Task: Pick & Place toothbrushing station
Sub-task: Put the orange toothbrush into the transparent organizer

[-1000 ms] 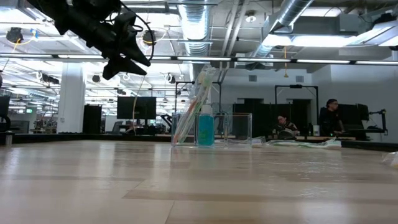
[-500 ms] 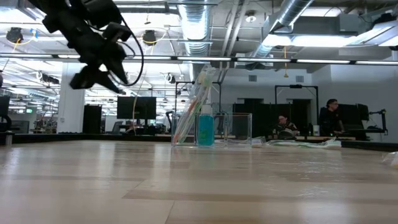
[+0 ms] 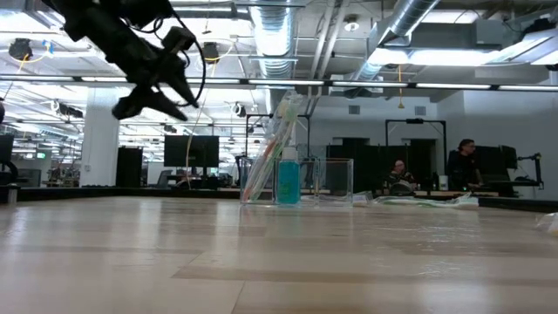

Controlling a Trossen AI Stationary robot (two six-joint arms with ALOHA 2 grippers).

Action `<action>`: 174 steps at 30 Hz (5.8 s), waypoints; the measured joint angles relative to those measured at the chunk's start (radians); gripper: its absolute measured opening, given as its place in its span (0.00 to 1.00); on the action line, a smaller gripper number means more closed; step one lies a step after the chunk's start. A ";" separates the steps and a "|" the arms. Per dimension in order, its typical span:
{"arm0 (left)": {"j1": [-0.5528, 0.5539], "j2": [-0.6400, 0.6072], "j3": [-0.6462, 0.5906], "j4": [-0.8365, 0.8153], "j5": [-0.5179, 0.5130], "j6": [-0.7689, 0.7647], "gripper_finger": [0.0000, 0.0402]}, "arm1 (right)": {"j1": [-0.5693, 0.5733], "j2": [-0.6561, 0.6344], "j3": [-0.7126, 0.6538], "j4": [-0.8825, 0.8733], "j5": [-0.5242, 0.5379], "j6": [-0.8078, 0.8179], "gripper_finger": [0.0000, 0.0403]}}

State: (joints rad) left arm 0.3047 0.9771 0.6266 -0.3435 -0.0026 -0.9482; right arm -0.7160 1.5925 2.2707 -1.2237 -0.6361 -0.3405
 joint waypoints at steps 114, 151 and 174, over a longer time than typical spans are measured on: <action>0.380 0.144 0.195 0.188 0.413 0.805 0.34 | 1.293 0.181 -1.071 0.377 0.514 2.506 0.26; 0.380 0.144 0.195 0.158 0.420 0.813 0.34 | 1.232 0.197 -1.214 0.540 0.647 2.376 0.02; 0.381 0.144 0.195 0.151 0.420 0.814 0.34 | 0.627 -0.209 -1.212 0.689 1.322 1.408 0.01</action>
State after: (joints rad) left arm 0.6853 1.1213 0.8219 -0.1928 0.4171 -0.1345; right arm -0.0885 1.3839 1.0588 -0.5352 0.6860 1.0679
